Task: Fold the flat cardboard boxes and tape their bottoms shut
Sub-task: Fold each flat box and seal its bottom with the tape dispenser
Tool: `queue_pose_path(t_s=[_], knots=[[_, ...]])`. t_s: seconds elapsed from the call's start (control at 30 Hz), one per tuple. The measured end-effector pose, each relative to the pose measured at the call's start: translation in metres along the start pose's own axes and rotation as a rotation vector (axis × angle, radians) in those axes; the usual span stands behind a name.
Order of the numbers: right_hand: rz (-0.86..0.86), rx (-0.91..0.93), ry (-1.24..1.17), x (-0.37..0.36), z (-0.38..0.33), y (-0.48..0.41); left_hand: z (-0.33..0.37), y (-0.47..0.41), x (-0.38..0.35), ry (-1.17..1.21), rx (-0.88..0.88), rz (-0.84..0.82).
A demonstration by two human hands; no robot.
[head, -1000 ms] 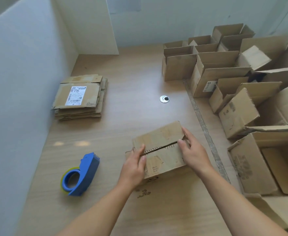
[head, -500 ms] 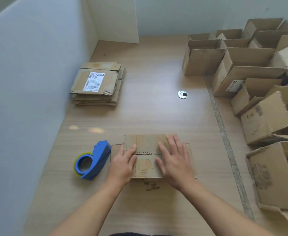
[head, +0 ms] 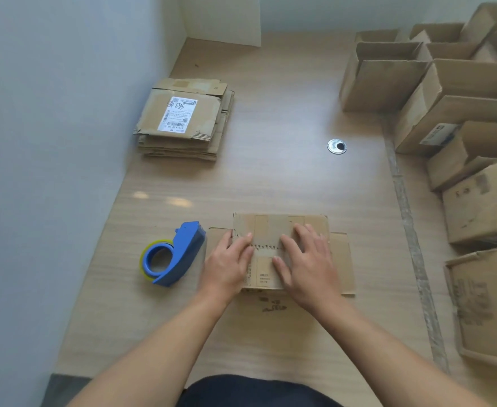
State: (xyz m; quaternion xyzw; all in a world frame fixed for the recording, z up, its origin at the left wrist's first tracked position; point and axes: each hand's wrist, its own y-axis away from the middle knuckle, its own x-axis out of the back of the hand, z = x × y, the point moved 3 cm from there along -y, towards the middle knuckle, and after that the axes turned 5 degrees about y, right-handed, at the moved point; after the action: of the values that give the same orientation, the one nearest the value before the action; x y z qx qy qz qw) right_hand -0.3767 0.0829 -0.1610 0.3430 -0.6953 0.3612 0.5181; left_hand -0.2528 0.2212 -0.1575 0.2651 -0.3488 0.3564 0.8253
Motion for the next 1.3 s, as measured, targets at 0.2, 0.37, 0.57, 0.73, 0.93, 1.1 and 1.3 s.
queue_pose_path(t_s=[0.2, 0.37, 0.57, 0.73, 0.93, 1.1, 1.3], knots=[[0.042, 0.003, -0.013, -0.005, -0.001, -0.001, -0.014, 0.001, 0.034, 0.149, -0.117, 0.025], [0.096, 0.035, 0.023, -0.004, -0.002, -0.002, -0.07, 0.012, 0.078, -0.43, 0.072, 0.114], [0.066, 0.054, 0.041, -0.004, -0.002, -0.003, -0.096, 0.006, 0.055, -0.392, 0.243, -0.124], [0.054, 0.001, -0.006, -0.004, 0.0, -0.004, -0.085, -0.012, 0.054, -0.232, 0.299, -0.016], [-0.019, -0.098, -0.165, 0.002, 0.002, -0.006, -0.048, -0.033, 0.094, -0.122, 0.347, -0.006], [0.02, -0.199, -0.457, 0.013, 0.003, -0.008, 0.014, -0.003, 0.11, -0.119, -0.144, -0.025], [-0.001, -0.164, -0.833, 0.019, 0.017, -0.008, 0.041, 0.011, 0.082, -0.427, -0.766, -0.157]])
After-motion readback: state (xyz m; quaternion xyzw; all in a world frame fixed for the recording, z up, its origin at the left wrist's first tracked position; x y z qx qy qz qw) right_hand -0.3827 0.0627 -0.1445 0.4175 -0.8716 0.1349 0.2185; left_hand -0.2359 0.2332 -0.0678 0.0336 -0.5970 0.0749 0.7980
